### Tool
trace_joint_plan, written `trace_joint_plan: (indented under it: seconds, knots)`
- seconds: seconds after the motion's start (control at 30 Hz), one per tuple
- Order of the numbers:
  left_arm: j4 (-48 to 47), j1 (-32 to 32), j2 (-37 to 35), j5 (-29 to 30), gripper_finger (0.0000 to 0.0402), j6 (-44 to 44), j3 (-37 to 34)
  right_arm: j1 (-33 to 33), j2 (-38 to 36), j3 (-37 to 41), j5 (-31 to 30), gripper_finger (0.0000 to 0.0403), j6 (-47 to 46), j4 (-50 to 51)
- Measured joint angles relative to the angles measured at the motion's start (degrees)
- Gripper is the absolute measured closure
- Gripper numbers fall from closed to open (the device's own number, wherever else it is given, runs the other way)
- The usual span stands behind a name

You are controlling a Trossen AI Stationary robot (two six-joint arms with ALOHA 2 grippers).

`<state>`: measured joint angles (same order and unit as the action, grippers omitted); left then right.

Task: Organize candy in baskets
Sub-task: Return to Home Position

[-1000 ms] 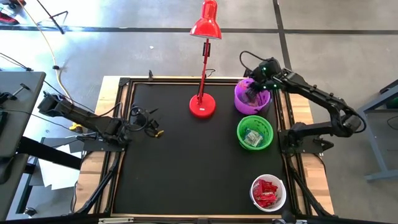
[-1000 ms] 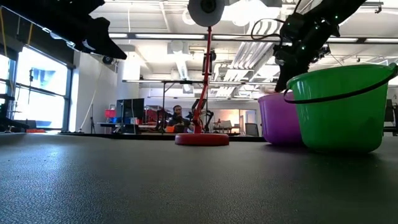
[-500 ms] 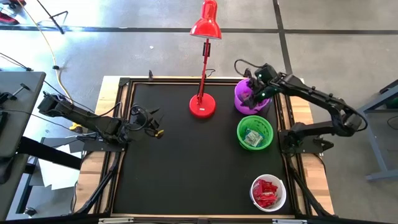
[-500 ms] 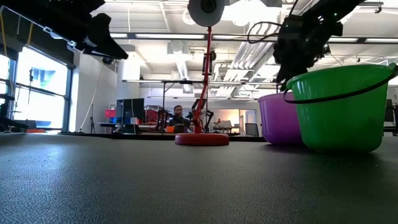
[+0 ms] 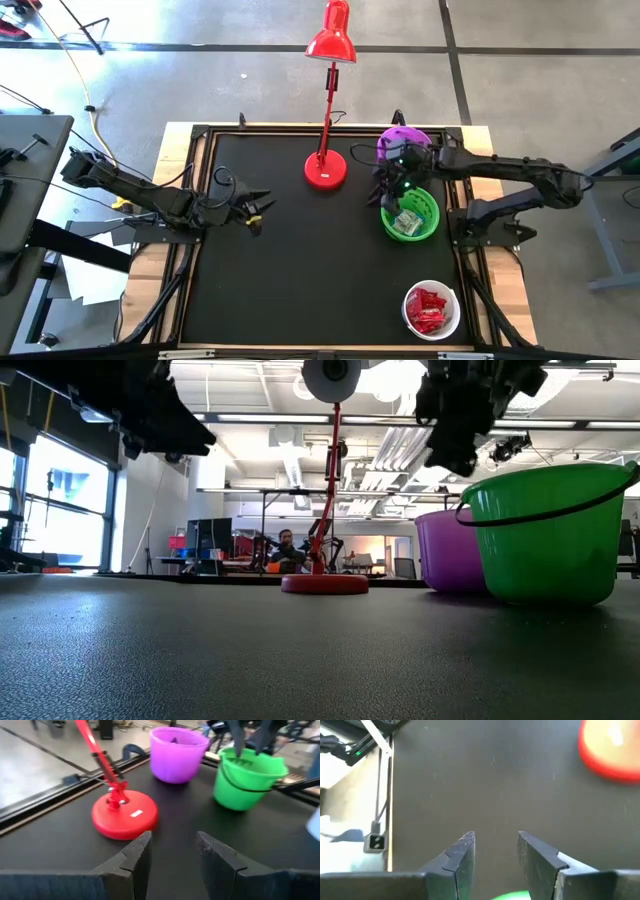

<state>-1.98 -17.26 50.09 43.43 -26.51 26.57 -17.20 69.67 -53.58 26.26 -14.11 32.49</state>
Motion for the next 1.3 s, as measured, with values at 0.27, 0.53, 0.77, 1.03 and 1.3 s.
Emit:
trace_joint_plan:
  seconds: [0.27, 0.53, 0.77, 1.03, 1.3]
  knots:
    - [1.49, 0.0, 0.0, -1.0, 0.0266, 0.03, 0.0, 9.09, 0.0, 0.0, -6.77, 0.0264, -3.63, -13.4]
    - [1.47, 0.0, 0.0, -0.95, 0.0266, 0.07, 0.0, 14.58, -0.02, -0.02, -12.97, 0.0264, -5.39, -25.37]
    - [1.43, 0.0, 0.0, -0.93, 0.0266, 0.11, 0.0, 16.01, -0.02, -0.02, -13.92, 0.0264, -6.79, -35.25]
    - [1.4, 0.0, 0.0, -0.93, 0.0266, 0.11, 0.0, 16.11, -0.02, -0.02, -34.98, 0.0264, -8.87, -35.33]
    - [1.27, 2.39, 0.76, -1.18, 0.0266, 0.13, -0.04, 15.59, -0.02, -0.02, -38.11, 0.0264, -5.04, -36.87]
